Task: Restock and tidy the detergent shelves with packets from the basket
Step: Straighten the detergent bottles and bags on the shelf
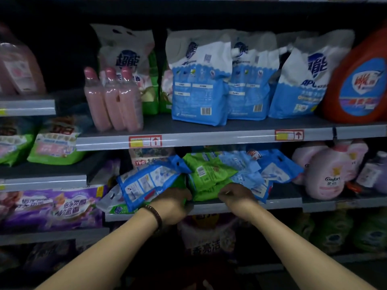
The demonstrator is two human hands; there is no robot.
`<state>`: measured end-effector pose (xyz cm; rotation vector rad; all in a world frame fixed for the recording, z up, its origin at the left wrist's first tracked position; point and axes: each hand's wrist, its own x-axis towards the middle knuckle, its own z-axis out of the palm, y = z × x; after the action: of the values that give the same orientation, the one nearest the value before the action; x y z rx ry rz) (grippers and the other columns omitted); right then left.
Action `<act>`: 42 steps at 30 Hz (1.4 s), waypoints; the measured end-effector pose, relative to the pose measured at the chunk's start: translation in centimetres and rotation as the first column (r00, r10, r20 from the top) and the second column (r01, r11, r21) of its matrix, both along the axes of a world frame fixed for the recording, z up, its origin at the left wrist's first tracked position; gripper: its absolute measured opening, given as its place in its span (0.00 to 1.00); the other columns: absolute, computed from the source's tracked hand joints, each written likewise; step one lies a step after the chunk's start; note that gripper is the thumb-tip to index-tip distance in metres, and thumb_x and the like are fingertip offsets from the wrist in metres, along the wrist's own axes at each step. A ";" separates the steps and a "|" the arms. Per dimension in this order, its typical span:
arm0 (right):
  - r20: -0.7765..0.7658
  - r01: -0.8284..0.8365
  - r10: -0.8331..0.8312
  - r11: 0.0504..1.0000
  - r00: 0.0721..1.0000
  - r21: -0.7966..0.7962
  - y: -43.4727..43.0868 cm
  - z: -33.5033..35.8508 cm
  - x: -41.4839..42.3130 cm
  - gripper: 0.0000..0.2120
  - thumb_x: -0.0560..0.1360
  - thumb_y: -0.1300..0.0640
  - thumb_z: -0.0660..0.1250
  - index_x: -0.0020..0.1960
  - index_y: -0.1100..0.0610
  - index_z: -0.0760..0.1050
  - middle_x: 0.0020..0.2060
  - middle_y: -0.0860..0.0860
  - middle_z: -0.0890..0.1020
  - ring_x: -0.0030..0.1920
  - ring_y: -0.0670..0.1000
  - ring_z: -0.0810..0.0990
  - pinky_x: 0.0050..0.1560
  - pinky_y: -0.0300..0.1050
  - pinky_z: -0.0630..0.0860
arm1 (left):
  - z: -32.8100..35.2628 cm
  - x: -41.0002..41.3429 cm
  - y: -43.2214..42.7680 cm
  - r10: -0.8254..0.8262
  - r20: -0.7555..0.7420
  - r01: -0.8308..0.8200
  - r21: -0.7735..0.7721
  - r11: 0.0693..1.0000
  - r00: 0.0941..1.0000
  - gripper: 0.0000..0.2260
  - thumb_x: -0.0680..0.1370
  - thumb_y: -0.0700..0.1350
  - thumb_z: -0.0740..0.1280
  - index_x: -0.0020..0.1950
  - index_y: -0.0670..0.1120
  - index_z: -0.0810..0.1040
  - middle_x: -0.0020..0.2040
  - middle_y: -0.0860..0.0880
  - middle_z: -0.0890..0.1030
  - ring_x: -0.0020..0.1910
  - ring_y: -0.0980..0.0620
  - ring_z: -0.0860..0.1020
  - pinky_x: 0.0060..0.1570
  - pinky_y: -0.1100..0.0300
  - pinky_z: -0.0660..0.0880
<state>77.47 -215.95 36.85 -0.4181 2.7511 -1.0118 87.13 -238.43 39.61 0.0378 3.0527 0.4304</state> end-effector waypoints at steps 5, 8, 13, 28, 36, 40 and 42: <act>0.020 0.006 -0.006 1.000 1.000 -0.029 -0.7 -1.6 -2.6 0.09 0.81 0.48 0.69 0.56 0.52 0.82 0.57 0.49 0.82 0.57 0.51 0.81 0.52 0.45 0.74 | -0.6 -3.8 0.4 -0.036 0.006 0.036 -0.018 0.999 0.999 0.17 0.80 0.57 0.65 0.68 0.55 0.76 0.66 0.47 0.79 0.64 0.45 0.79 0.59 0.54 0.78; -0.068 -0.032 0.030 0.999 0.997 -0.038 -2.3 1.0 -3.4 0.08 0.80 0.47 0.69 0.56 0.48 0.82 0.54 0.46 0.85 0.55 0.48 0.83 0.56 0.46 0.79 | 1.3 -5.3 0.4 -0.070 -0.111 0.067 -0.026 0.997 0.991 0.17 0.78 0.60 0.63 0.66 0.59 0.75 0.64 0.51 0.78 0.63 0.48 0.79 0.60 0.52 0.78; -0.261 -0.102 0.082 0.993 0.962 -0.067 -6.0 9.9 -3.4 0.04 0.79 0.49 0.70 0.48 0.48 0.80 0.44 0.46 0.86 0.45 0.49 0.84 0.42 0.44 0.76 | 8.1 -5.9 -1.9 -0.102 -0.317 0.100 -0.021 0.995 0.943 0.15 0.80 0.57 0.65 0.66 0.59 0.77 0.63 0.54 0.80 0.62 0.50 0.79 0.60 0.54 0.77; -0.406 -0.328 0.194 0.898 0.893 -0.294 -26.1 22.9 -3.2 0.22 0.73 0.47 0.78 0.60 0.48 0.72 0.50 0.44 0.80 0.48 0.45 0.80 0.42 0.38 0.74 | 17.7 -3.1 -18.7 0.338 -0.646 -0.361 0.103 0.927 0.685 0.32 0.72 0.51 0.75 0.73 0.55 0.68 0.65 0.45 0.69 0.61 0.39 0.73 0.54 0.50 0.74; -0.327 -0.300 0.174 0.871 0.929 -0.390 -30.6 22.0 -5.6 0.29 0.66 0.44 0.83 0.60 0.49 0.75 0.53 0.43 0.84 0.53 0.44 0.85 0.48 0.34 0.81 | 21.4 -5.5 -21.1 0.348 -0.675 -0.552 -0.105 0.827 0.650 0.50 0.69 0.56 0.75 0.84 0.57 0.49 0.67 0.43 0.63 0.62 0.40 0.66 0.60 0.47 0.71; -0.519 -0.227 0.044 0.929 0.854 -0.294 -31.8 22.2 -5.6 0.47 0.60 0.31 0.76 0.73 0.47 0.66 0.64 0.48 0.74 0.66 0.51 0.75 0.61 0.51 0.80 | 21.7 -5.5 -23.1 0.402 -0.692 -0.570 -0.017 0.821 0.600 0.46 0.68 0.53 0.75 0.81 0.55 0.54 0.69 0.42 0.63 0.63 0.37 0.67 0.61 0.43 0.71; -0.637 -0.248 0.053 0.943 0.769 -0.221 -32.3 24.1 -4.8 0.45 0.67 0.36 0.75 0.76 0.48 0.59 0.70 0.54 0.68 0.69 0.57 0.70 0.66 0.57 0.76 | 22.3 -5.5 -25.0 0.455 -0.654 -0.562 0.055 0.825 0.604 0.46 0.68 0.54 0.75 0.81 0.60 0.53 0.72 0.43 0.63 0.66 0.36 0.66 0.63 0.41 0.68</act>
<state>72.71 -248.26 60.93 -1.2130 3.0290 -1.4609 81.62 -263.46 61.93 -0.9305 3.7387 0.2114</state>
